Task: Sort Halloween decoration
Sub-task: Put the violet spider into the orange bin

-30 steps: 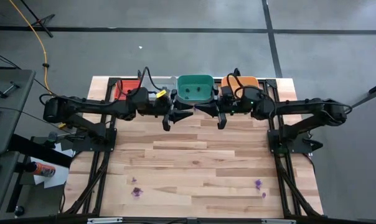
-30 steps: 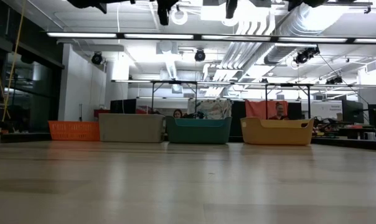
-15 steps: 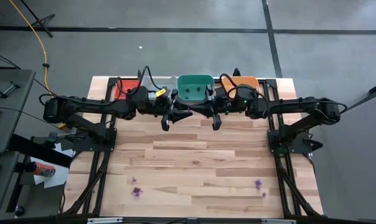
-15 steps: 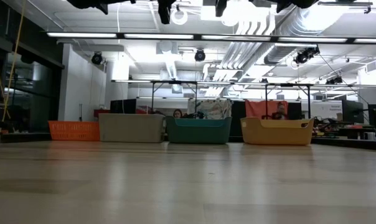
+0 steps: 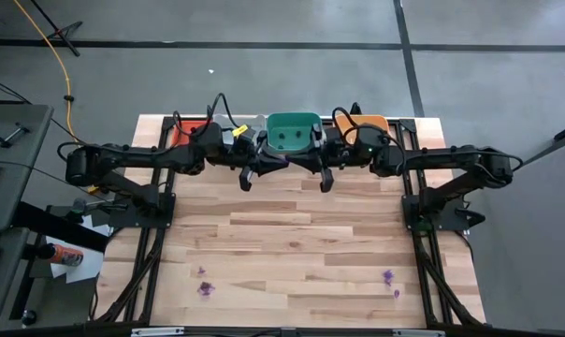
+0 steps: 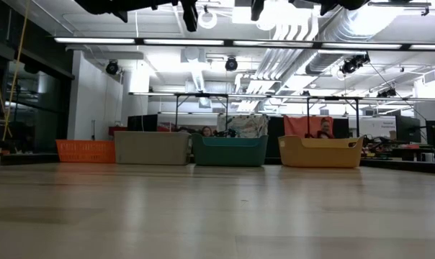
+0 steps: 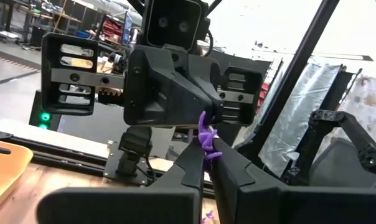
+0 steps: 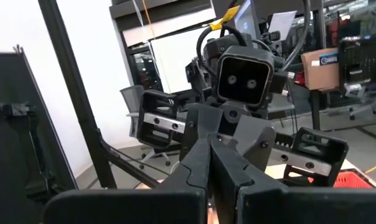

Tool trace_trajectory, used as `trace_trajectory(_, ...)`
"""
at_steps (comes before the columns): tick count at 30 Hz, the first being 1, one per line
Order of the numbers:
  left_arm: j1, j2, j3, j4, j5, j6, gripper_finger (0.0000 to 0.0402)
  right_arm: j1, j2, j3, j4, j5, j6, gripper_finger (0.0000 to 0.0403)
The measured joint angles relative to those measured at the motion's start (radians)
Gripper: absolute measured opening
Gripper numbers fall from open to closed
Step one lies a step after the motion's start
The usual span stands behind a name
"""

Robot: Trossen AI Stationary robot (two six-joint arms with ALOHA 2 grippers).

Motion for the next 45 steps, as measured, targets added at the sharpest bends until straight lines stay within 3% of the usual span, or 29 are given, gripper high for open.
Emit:
trace_trajectory(7, 0.008, 0.000, 0.000, -0.007, -0.006, -0.010, 0.0002, -0.023, 0.000, 0.000, -0.016, 0.000, 0.145, 0.0026)
trace_trajectory(16, 0.031, -0.005, 0.000, -0.098, -0.009, -0.027, 0.0001, -0.044, -0.024, -0.001, -0.047, 0.036, 0.106, 0.0176)
trace_trajectory(20, 0.065, -0.052, 0.000, -0.219, -0.050, 0.035, 0.0001, -0.082, -0.081, -0.002, -0.130, 0.042, 0.099, 0.0211)
trace_trajectory(25, 0.095, -0.157, 0.000, -0.377, -0.139, 0.160, 0.0000, -0.124, -0.148, -0.002, -0.254, 0.044, 0.097, 0.0218)
trace_trajectory(32, 0.079, -0.266, 0.000, -0.411, -0.166, 0.185, 0.0000, -0.138, -0.167, -0.002, -0.278, 0.044, 0.097, 0.0216)
trace_trajectory(45, 0.058, -0.289, -0.001, -0.414, -0.199, 0.187, 0.0000, -0.138, -0.166, -0.002, -0.299, 0.064, 0.099, 0.0216)
